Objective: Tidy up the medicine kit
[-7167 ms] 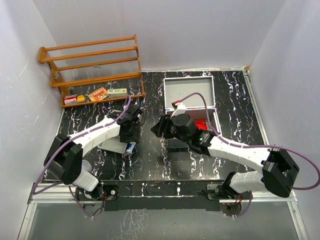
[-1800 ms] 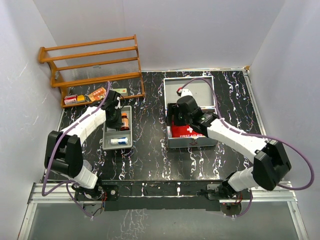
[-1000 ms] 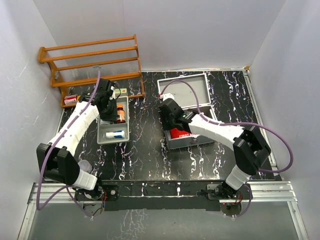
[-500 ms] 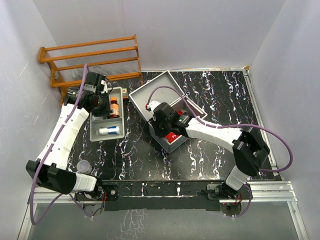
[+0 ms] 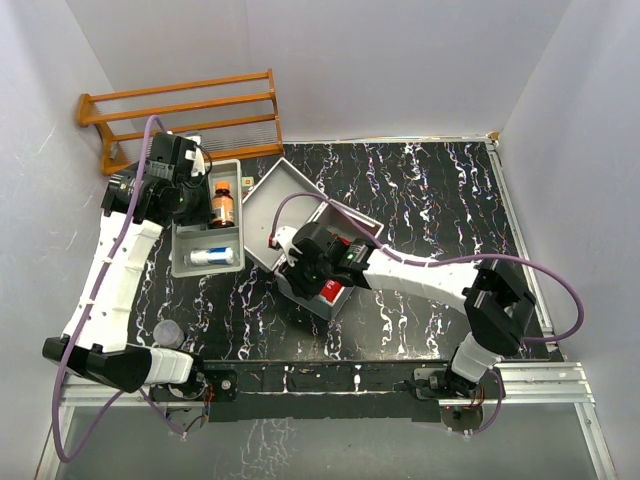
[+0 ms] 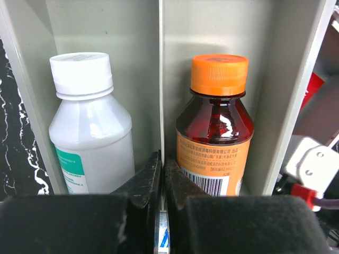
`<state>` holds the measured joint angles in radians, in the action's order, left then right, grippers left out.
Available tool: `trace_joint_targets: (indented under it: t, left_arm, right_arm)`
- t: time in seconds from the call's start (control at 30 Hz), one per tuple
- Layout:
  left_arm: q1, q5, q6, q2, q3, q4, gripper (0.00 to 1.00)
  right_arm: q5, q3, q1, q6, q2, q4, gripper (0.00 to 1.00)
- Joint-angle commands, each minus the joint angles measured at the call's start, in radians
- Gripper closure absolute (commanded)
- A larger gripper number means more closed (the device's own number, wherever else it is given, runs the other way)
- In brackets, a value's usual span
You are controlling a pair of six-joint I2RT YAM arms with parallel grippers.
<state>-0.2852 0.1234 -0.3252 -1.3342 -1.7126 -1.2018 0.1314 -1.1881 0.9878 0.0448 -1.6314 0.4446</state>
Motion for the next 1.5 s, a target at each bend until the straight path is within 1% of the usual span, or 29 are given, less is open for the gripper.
trace_joint_targets:
  t: [0.0,0.03,0.13,0.23,0.43,0.63,0.8,0.9,1.03,1.3,1.47]
  left_arm:
    - [0.001,-0.080,0.024,0.004,-0.048,0.021,1.00]
    - [0.001,-0.089,0.024,-0.002,-0.050,0.021,1.00]
    - [-0.007,-0.112,0.026,-0.013,-0.058,0.027,1.00]
    - [-0.021,-0.126,0.023,-0.029,-0.079,0.031,1.00]
    - [-0.109,-0.106,0.008,-0.098,-0.134,0.045,1.00]
    - [-0.292,-0.037,-0.028,-0.196,-0.193,0.085,1.00]
    - [-0.405,-0.015,-0.018,-0.269,-0.199,0.148,1.00]
    - [-0.453,0.001,0.001,-0.312,-0.214,0.166,1.00]
    - [-0.504,0.024,0.020,-0.386,-0.253,0.172,1.00]
    - [-0.558,0.085,0.084,-0.538,-0.317,0.146,1.00]
    - [-0.561,0.091,0.098,-0.580,-0.301,0.141,1.00]
  right_arm:
    - [0.035,-0.018,0.018,0.016,0.044,-0.041,0.67]
    - [0.005,-0.018,0.018,0.035,0.055,-0.051,0.61]
    - [-0.101,-0.015,0.016,0.101,0.101,-0.073,0.49]
    - [-0.170,-0.007,0.002,0.153,0.152,-0.092,0.44]
    - [-0.305,0.062,-0.065,0.260,0.293,-0.135,0.43]
    - [-0.506,0.146,-0.178,0.406,0.427,-0.143,0.43]
    - [-0.639,0.189,-0.280,0.540,0.501,-0.070,0.43]
    - [-0.668,0.208,-0.347,0.631,0.518,-0.010,0.43]
    - [-0.663,0.240,-0.404,0.696,0.535,0.028,0.43]
    - [-0.644,0.290,-0.438,0.751,0.556,0.046,0.43]
    - [-0.641,0.306,-0.448,0.756,0.563,0.046,0.43]
